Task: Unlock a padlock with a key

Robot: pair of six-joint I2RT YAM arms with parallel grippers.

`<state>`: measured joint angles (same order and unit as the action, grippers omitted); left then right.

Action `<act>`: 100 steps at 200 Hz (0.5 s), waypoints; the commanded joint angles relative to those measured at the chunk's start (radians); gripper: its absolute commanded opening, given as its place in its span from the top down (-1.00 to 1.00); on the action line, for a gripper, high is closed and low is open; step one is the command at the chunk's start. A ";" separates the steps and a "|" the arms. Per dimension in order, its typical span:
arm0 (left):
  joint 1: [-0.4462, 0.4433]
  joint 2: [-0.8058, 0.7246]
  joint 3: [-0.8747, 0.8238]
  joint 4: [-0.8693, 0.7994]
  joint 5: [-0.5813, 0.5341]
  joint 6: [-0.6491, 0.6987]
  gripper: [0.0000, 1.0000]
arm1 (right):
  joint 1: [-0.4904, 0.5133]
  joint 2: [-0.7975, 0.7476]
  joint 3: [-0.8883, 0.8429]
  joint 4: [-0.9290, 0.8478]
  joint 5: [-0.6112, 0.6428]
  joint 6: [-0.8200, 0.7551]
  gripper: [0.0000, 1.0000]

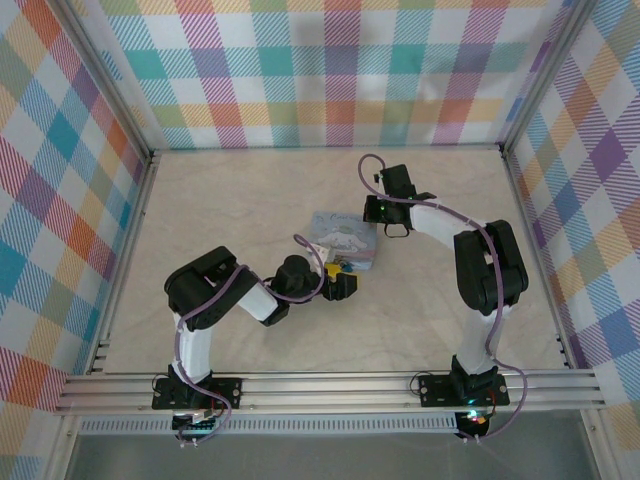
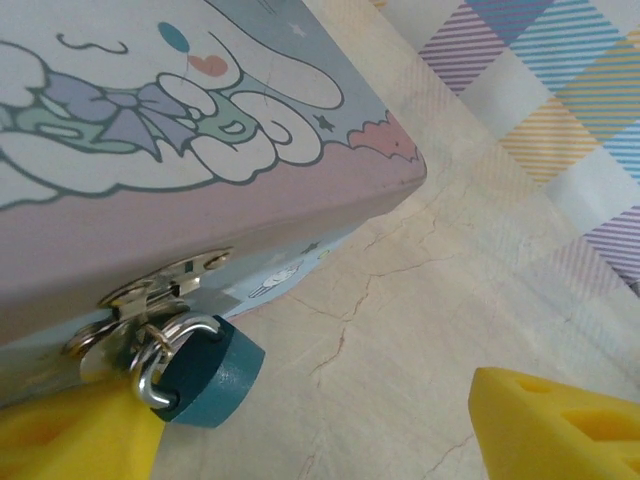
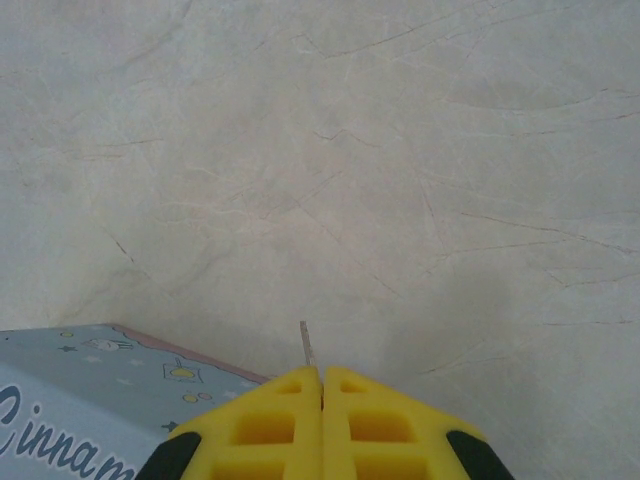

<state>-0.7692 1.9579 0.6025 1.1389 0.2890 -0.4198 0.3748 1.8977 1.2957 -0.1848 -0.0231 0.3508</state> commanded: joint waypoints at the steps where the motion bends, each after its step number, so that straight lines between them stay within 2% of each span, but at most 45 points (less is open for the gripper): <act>1: 0.016 0.012 -0.005 0.113 0.043 -0.048 -0.51 | 0.011 0.015 -0.017 -0.014 -0.026 0.007 1.00; 29: 0.017 0.029 0.009 0.116 0.060 -0.066 -0.51 | 0.012 0.011 -0.021 -0.013 -0.024 0.007 1.00; 100: -0.002 0.079 0.065 0.081 0.044 -0.088 -0.67 | 0.013 0.014 -0.030 -0.001 -0.032 0.013 1.00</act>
<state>-0.7589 1.9965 0.6281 1.1889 0.3248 -0.4908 0.3744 1.8977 1.2900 -0.1677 -0.0189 0.3515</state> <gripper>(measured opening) 0.824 0.051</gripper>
